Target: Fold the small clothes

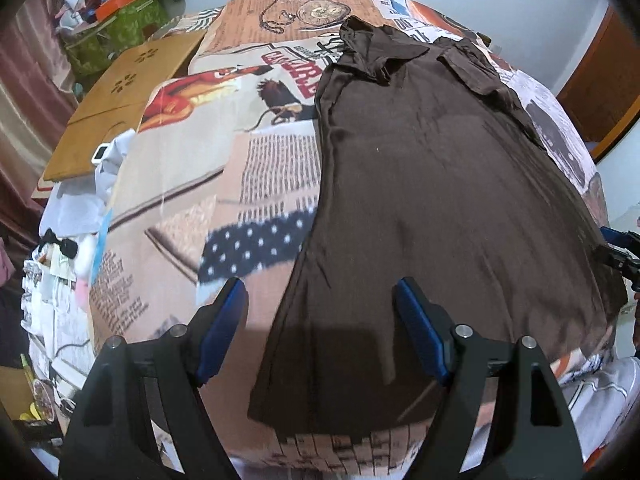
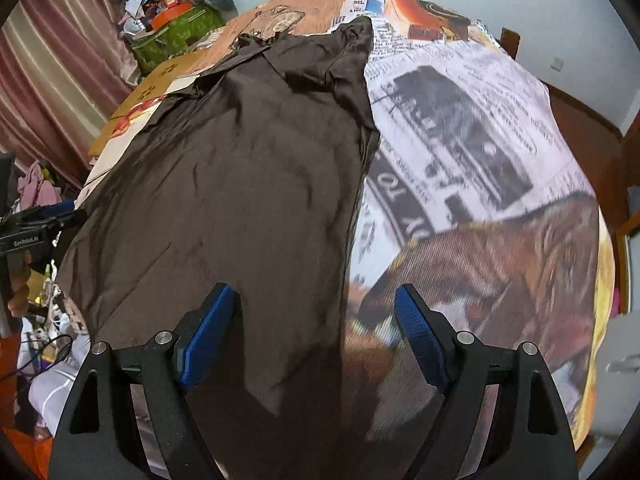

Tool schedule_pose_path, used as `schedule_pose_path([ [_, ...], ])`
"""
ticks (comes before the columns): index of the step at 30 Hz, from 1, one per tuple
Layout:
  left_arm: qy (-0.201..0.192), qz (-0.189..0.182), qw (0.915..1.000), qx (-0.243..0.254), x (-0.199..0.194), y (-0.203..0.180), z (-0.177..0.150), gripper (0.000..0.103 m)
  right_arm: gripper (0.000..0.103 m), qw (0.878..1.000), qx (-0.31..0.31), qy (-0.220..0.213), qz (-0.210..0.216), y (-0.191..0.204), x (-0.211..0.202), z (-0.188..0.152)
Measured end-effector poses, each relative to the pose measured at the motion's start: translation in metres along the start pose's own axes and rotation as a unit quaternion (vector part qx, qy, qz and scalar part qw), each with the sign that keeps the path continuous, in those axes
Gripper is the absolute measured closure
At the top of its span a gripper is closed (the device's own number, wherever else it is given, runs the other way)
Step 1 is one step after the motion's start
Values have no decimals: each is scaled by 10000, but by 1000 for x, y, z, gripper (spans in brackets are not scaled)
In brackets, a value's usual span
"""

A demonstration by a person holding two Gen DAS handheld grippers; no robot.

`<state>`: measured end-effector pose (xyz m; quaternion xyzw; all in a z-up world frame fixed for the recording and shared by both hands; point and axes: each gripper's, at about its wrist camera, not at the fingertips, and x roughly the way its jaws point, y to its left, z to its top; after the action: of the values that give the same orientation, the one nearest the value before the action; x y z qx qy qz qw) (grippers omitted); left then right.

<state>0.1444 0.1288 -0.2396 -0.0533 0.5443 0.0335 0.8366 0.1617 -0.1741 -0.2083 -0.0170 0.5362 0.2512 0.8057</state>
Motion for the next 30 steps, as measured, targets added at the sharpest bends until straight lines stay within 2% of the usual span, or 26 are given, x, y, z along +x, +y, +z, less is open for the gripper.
schedule_pose_path([
  [2,46,-24,10000,17,0,0,-4,27,23,9999,44,11,91,1,1,-4],
  [4,147,-241,9995,-152,2,4,-6,36,23,9998,106,64,174,1,5,-6],
  [6,189,-388,9986,-294,4,8,-5,41,28,9997,90,35,215,3,6,-8],
  [10,180,-491,9980,-358,5,8,-8,60,40,9995,78,-3,308,6,7,-12],
  [11,174,-491,9980,-351,4,8,-8,64,46,9994,76,-15,326,6,6,-13],
  [13,182,-501,9980,-346,3,5,-9,79,58,9993,66,-41,358,7,6,-14],
  [15,185,-507,9981,-304,2,2,-9,88,77,9992,60,-66,384,7,6,-14],
  [16,184,-491,9983,-272,1,-1,-9,92,82,9992,59,-73,396,6,6,-14],
  [17,179,-478,9984,-244,0,-2,-8,93,91,9991,59,-77,407,7,6,-14],
  [18,169,-459,9986,-197,-1,-5,-8,96,94,9991,57,-75,417,8,5,-14],
  [23,42,-362,9993,-116,-9,-10,-5,98,97,9991,-35,-148,401,12,-1,-11],
  [30,-378,-259,9989,-75,-30,-12,13,98,97,9975,9,-446,540,11,-18,2],
])
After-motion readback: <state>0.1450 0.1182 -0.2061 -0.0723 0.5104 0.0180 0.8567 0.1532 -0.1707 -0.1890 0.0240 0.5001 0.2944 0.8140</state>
